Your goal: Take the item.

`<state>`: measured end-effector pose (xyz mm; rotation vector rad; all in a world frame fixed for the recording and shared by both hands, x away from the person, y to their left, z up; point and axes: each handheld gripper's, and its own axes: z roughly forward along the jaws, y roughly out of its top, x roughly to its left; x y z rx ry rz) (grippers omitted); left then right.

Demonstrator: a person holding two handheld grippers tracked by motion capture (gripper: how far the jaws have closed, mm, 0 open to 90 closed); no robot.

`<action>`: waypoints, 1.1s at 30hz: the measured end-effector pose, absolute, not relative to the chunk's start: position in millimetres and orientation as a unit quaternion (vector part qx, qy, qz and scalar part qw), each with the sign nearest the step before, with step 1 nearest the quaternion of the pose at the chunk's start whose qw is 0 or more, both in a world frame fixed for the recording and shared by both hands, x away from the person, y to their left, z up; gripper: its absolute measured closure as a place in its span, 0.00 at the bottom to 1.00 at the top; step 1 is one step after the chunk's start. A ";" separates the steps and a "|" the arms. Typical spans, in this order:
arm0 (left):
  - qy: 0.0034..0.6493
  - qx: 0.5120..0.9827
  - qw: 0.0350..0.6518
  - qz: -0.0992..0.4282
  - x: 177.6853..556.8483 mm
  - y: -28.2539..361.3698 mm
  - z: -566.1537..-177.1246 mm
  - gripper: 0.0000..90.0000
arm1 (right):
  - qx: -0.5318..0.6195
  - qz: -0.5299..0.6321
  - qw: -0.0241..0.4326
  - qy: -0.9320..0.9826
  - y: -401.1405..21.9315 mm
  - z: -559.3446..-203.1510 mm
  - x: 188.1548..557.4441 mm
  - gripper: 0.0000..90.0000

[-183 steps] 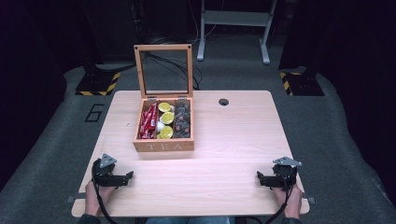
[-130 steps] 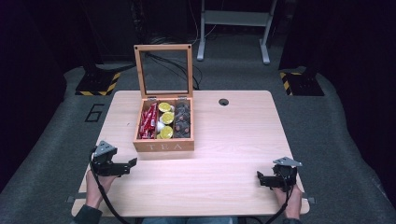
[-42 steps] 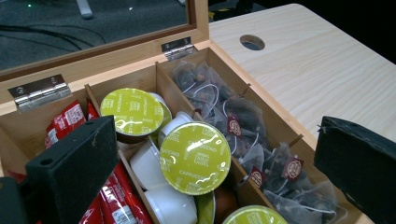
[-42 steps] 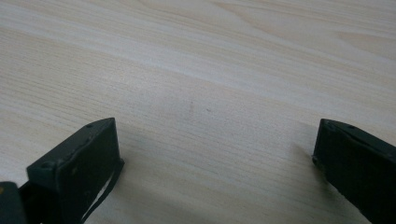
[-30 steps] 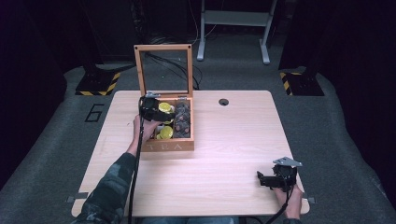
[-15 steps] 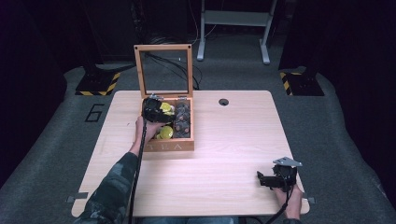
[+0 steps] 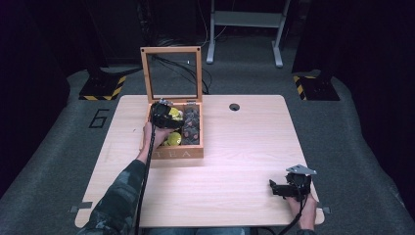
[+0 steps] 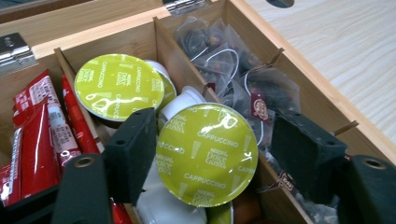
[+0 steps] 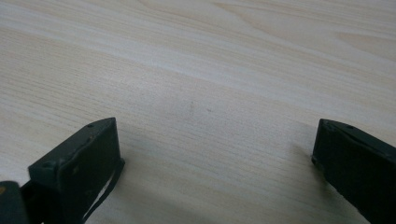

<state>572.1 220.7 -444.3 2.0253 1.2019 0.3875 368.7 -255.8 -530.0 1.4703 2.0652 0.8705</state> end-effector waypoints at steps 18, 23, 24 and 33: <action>0.466 0.794 0.365 0.139 574.7 224.0 -449.3 0.42 | 0.534 0.317 0.229 0.750 -255.8 -530.1 368.8 0.00; 0.461 0.797 0.365 0.139 575.3 224.7 -449.2 0.43 | 0.534 0.317 0.229 0.750 -255.9 -530.0 368.7 0.00; 0.460 0.797 0.366 0.140 575.3 224.6 -449.3 0.43 | 0.534 0.316 0.228 0.750 -255.9 -530.0 368.7 0.00; 0.462 0.789 0.380 0.141 573.7 227.4 -446.9 0.43 | 0.534 0.317 0.228 0.750 -255.9 -530.1 368.8 0.01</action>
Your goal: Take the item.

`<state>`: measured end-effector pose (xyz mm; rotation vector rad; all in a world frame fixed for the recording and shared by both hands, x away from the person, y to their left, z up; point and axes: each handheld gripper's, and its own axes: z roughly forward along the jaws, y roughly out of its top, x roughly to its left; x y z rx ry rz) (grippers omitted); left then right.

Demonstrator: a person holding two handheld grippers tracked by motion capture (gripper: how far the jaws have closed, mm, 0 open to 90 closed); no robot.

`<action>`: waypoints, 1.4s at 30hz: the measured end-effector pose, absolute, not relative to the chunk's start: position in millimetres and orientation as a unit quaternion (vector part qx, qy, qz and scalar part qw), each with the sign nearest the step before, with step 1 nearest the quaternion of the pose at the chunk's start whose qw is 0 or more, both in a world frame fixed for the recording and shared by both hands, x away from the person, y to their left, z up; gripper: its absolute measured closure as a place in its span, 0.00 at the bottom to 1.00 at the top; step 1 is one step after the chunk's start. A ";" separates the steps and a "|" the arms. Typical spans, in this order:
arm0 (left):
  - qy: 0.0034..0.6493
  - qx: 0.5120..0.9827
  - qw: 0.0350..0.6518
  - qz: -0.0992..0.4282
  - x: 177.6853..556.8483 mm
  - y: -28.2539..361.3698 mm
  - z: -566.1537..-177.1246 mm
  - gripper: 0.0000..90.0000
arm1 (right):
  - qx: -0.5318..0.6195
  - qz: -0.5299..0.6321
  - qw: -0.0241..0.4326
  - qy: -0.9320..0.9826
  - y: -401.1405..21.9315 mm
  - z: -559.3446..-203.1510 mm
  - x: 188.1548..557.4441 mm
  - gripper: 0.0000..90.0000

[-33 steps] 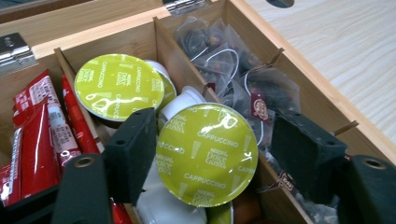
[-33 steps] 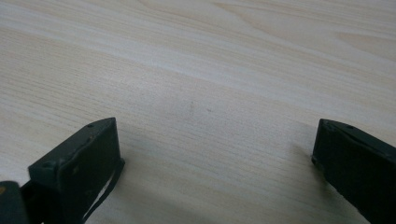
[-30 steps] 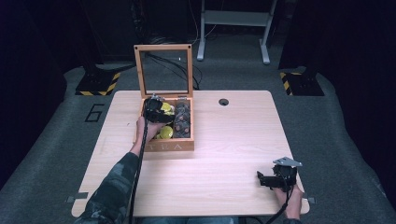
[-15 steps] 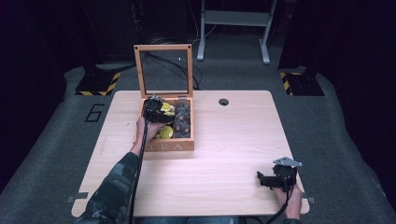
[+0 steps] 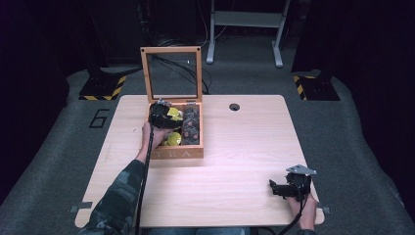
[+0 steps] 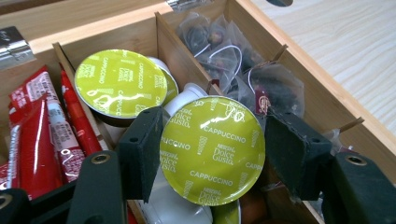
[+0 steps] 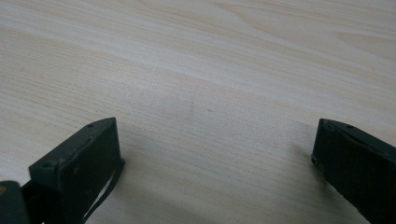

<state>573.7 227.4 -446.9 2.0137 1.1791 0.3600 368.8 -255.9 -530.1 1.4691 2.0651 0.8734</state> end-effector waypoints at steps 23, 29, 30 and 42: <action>0.428 0.781 0.419 0.180 545.1 234.3 -406.2 0.43 | 0.534 0.317 0.229 0.750 -255.9 -530.1 368.8 0.01; 0.419 0.777 0.430 0.188 538.3 238.1 -396.5 0.43 | 0.534 0.317 0.229 0.750 -255.8 -530.1 368.7 0.01; 0.419 0.776 0.432 0.190 537.2 238.9 -395.2 0.43 | 0.534 0.317 0.229 0.750 -255.8 -530.1 368.7 0.01; 0.399 0.776 0.447 0.198 518.9 243.0 -375.8 0.43 | 0.534 0.317 0.229 0.750 -255.7 -530.1 368.6 0.01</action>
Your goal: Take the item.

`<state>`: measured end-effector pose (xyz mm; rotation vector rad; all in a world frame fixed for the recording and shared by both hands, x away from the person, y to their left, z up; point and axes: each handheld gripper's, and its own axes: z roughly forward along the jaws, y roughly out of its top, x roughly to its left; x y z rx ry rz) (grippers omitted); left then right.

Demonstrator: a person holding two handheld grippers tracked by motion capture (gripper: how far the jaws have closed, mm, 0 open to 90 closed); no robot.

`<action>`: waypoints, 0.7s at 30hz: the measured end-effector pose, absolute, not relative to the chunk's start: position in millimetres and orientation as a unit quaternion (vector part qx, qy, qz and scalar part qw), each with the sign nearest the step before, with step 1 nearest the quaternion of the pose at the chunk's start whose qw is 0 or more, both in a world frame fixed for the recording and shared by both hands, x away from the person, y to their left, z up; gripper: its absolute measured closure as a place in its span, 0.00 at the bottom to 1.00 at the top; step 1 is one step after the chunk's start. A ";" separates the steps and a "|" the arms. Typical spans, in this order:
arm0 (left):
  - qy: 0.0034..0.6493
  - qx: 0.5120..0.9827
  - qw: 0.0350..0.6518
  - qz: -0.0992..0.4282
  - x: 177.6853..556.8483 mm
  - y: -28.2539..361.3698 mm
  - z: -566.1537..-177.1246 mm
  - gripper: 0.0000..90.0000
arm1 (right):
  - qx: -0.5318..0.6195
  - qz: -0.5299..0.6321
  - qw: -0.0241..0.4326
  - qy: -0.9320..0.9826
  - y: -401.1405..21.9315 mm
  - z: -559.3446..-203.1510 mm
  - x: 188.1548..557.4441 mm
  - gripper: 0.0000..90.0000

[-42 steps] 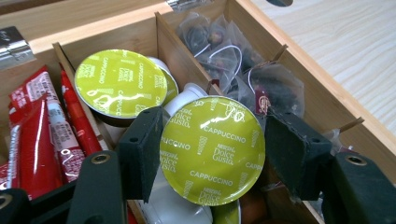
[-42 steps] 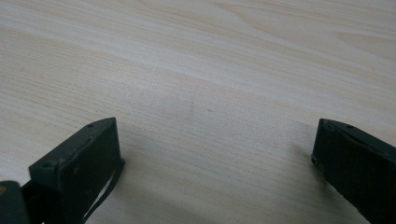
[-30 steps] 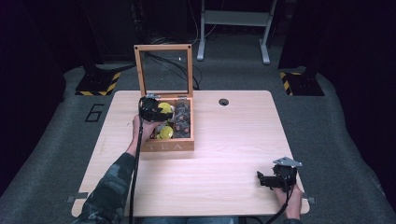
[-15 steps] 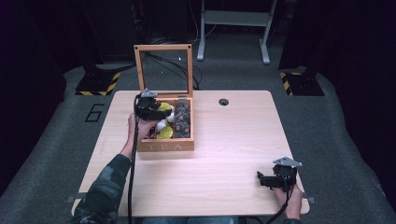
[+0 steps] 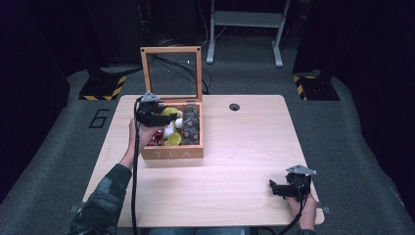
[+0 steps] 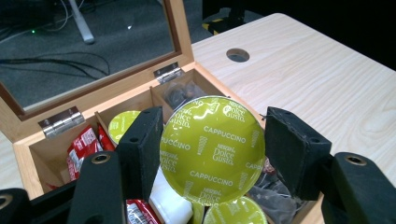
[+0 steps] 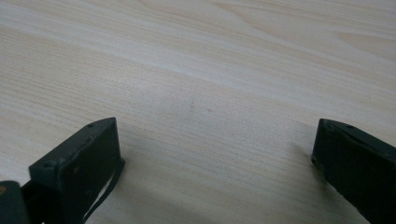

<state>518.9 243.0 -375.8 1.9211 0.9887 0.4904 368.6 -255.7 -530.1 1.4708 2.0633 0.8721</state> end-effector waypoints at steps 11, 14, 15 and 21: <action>0.375 0.782 0.454 0.205 504.0 234.8 -361.9 0.43 | 0.534 0.317 0.229 0.749 -255.7 -530.1 368.6 0.00; 0.368 0.784 0.456 0.206 500.8 231.1 -359.5 0.43 | 0.535 0.317 0.229 0.749 -255.7 -530.1 368.6 0.00; 0.366 0.784 0.458 0.205 499.9 229.7 -358.8 0.43 | 0.534 0.317 0.229 0.749 -255.7 -530.1 368.6 0.01; 0.357 0.785 0.463 0.205 496.1 222.1 -354.7 0.43 | 0.535 0.317 0.229 0.749 -255.7 -530.1 368.6 0.00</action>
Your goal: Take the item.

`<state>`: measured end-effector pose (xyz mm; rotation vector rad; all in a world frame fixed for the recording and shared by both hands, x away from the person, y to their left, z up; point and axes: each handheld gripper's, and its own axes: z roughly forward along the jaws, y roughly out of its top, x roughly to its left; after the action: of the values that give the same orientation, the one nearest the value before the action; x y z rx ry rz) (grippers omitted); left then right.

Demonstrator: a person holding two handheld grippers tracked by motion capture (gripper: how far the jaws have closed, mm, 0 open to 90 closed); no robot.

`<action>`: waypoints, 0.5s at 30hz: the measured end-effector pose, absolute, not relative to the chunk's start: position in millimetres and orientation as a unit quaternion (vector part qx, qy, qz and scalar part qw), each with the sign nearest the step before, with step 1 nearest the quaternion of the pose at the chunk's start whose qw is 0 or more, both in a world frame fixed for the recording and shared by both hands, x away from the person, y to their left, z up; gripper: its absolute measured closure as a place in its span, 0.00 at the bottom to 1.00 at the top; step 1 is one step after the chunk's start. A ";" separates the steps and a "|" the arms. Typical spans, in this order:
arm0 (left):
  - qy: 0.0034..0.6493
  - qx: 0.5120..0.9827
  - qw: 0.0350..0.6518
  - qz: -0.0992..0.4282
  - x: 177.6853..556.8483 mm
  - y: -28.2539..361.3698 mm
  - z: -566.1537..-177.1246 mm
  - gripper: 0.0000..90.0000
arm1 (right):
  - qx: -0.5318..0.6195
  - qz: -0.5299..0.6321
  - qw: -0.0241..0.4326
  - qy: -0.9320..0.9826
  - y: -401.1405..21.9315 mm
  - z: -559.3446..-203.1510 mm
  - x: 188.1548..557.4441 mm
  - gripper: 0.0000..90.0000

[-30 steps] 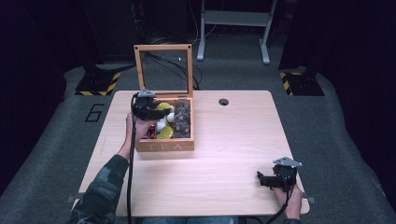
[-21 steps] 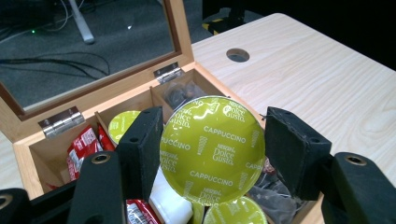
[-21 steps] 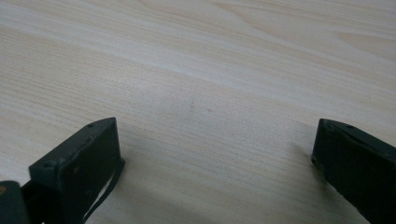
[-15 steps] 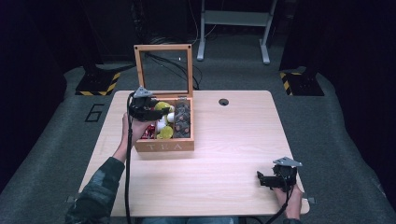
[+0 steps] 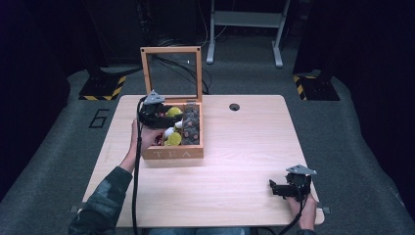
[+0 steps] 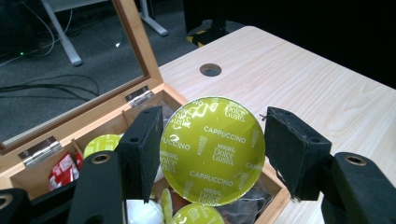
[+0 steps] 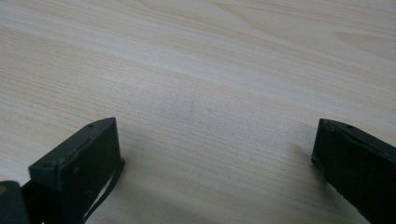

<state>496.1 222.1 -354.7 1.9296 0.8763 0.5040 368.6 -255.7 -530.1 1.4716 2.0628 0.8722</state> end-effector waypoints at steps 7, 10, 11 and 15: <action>0.342 0.790 0.467 0.202 492.1 210.1 -350.5 0.43 | 0.534 0.317 0.229 0.749 -255.7 -530.1 368.6 0.00; 0.339 0.791 0.468 0.200 491.5 205.0 -350.4 0.43 | 0.535 0.317 0.229 0.749 -255.7 -530.1 368.6 0.00; 0.338 0.792 0.468 0.198 491.4 202.9 -350.7 0.43 | 0.534 0.317 0.229 0.749 -255.8 -530.1 368.7 0.01; 0.333 0.795 0.470 0.192 490.7 194.7 -352.1 0.43 | 0.535 0.317 0.229 0.749 -255.8 -530.1 368.7 0.00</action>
<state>490.7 194.7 -352.1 1.9475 0.8162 0.4693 368.7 -255.8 -530.1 1.4714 2.0626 0.8728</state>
